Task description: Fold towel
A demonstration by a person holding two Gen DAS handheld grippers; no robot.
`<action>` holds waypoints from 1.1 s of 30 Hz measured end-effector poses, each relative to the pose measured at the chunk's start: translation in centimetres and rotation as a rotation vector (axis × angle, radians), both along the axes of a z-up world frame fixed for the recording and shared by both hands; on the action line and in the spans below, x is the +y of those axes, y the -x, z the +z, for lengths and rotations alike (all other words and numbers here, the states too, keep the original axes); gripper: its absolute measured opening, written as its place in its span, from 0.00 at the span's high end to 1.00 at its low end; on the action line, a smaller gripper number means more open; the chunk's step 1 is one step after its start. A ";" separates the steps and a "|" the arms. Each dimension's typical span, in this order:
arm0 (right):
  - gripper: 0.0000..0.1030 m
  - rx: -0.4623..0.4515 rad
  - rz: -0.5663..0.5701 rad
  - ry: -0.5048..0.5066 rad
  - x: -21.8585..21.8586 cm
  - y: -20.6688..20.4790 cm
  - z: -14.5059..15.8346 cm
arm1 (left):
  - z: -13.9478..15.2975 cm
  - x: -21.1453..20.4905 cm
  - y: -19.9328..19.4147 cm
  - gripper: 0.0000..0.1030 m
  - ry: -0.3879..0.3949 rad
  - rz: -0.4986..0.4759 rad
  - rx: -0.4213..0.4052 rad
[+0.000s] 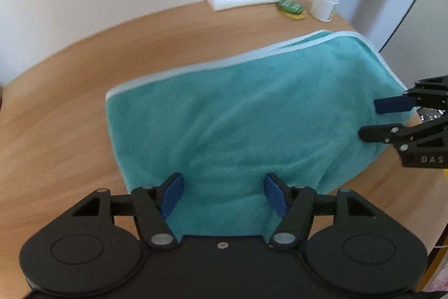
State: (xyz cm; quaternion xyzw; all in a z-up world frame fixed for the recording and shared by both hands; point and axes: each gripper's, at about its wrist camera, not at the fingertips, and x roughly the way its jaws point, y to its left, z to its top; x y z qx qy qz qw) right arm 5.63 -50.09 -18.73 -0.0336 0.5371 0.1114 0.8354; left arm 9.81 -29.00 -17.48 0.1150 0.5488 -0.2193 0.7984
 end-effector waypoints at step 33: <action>0.25 -0.060 -0.226 0.051 -0.9 1.9 6.4 | 6.8 1.6 2.7 0.00 -0.025 0.227 0.011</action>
